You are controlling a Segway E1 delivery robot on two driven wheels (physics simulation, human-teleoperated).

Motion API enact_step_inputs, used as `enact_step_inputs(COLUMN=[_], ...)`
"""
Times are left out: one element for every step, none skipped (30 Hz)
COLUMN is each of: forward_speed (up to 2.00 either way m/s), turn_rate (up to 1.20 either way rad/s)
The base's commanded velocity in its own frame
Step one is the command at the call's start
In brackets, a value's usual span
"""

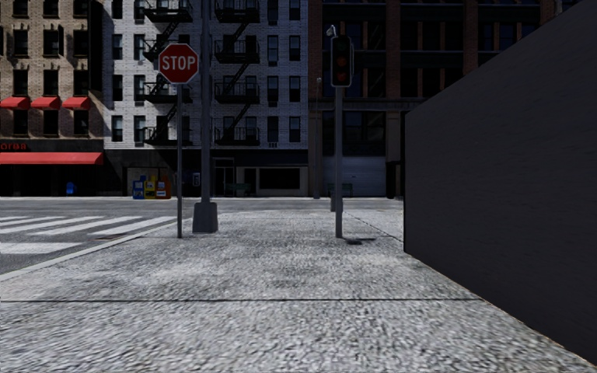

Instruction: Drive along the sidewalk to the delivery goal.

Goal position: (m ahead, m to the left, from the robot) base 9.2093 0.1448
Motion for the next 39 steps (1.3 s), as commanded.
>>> enact_step_inputs(forward_speed=[2.00,2.00,2.00,2.00,2.00,2.00,2.00,2.00,2.00,2.00,2.00,2.00,2.00,2.00,2.00,2.00,2.00,2.00,2.00,2.00,2.00,2.00,2.00,2.00,2.00,2.00,2.00,2.00,2.00,2.00,2.00,2.00,2.00,2.00,2.00,2.00,2.00,2.00,2.00], turn_rate=[0.00,0.00,0.00,0.00,0.00,0.00,0.00,0.00,0.00,0.00,0.00,0.00,0.00,0.00,0.00,0.00,0.00,0.00,0.00,0.00,0.00,0.00,0.00,0.00,0.00,0.00,0.00,0.00,0.00,0.00,0.00,0.00,0.00,0.00,0.00,0.00,0.00,0.00,0.00])
